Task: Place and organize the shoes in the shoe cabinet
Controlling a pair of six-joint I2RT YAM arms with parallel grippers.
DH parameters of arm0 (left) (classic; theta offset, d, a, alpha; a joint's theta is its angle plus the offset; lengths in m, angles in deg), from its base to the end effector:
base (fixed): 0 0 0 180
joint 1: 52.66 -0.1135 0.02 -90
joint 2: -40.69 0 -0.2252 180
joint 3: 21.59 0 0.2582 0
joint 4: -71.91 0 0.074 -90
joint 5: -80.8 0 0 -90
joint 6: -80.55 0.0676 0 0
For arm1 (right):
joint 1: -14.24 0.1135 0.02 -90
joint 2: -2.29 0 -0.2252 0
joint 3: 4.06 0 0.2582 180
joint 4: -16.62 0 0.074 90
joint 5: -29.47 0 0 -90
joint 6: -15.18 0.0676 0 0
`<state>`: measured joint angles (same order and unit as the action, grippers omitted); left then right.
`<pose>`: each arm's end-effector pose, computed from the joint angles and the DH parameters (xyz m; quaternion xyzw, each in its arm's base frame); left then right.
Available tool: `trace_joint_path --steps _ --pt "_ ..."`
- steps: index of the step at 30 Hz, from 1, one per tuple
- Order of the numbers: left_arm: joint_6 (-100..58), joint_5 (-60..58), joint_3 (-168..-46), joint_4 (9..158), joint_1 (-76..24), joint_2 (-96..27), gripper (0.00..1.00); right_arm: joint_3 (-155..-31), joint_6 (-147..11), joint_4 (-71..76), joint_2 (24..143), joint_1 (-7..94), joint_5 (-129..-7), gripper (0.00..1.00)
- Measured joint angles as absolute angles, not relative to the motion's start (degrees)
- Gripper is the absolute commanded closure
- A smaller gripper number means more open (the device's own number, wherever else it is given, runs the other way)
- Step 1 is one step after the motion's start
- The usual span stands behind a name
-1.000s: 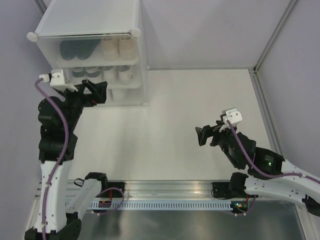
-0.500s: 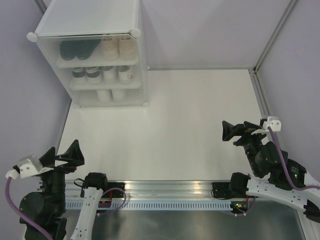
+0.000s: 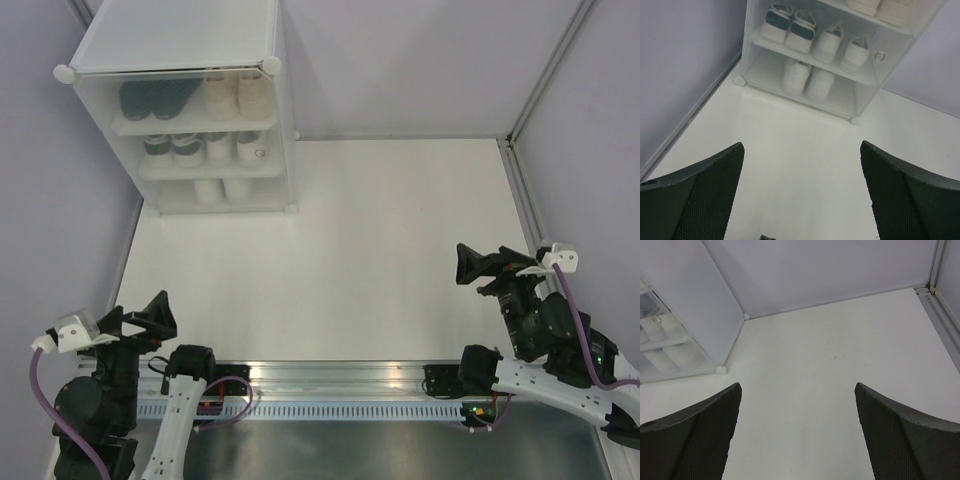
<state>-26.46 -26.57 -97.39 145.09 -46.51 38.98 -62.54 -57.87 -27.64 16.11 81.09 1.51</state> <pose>0.0063 0.0196 0.3707 -0.1728 0.6801 -0.0377 0.7114 0.0905 0.0599 0.3495 0.0768 0.7018 0.1358 0.6951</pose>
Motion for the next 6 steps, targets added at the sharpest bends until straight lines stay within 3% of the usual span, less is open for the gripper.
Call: trace_joint_path --steps 6 --pt "-26.8 -25.4 -96.8 145.1 -46.5 39.0 0.00 -62.5 -58.4 -27.5 15.9 81.1 1.8 0.02"
